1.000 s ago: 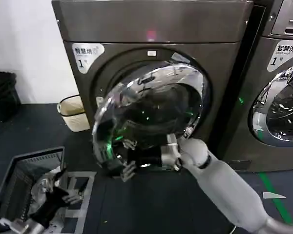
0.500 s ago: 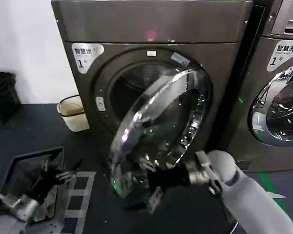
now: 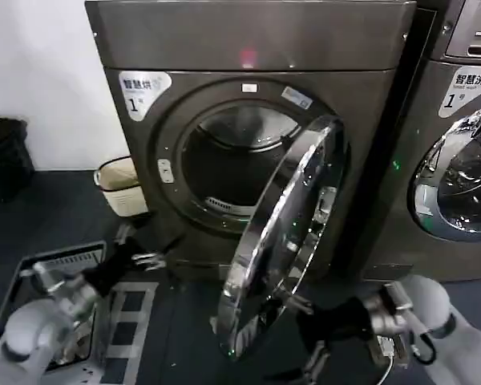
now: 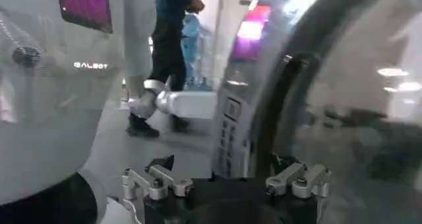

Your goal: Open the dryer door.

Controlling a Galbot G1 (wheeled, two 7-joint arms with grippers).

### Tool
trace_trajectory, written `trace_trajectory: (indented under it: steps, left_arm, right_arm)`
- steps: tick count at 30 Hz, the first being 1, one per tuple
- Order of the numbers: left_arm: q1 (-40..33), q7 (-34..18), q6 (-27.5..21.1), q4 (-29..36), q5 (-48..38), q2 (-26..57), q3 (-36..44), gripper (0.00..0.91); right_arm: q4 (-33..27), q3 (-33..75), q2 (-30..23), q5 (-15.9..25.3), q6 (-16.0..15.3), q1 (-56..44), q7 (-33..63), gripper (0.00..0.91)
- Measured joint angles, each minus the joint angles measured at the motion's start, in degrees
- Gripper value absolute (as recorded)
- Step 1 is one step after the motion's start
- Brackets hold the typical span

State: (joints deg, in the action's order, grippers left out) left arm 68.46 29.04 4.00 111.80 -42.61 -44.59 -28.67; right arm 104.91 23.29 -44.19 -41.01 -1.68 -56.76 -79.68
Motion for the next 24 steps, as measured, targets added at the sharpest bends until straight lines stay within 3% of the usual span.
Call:
trace_trajectory:
  steps: [10,17,24]
  left_arm:
    - [-9.77,1.10,-0.10,-2.08,-1.46,2.97,12.80,0.907]
    - [-16.73,1.95,0.15,-4.12,-2.99,3.44,21.48,0.907]
    - [-22.51,3.32,0.88,-5.95,-3.32,1.74,29.32,0.907]
  right_arm:
    - [-12.66,17.60,1.44,-1.08,1.09,-4.46,-0.02,0.907]
    - [-18.79,32.91,1.24,-3.84,1.19,-6.38,7.41,0.907]
    - [-17.71,45.32,-0.93,-3.24,4.31,-10.31,19.32,0.907]
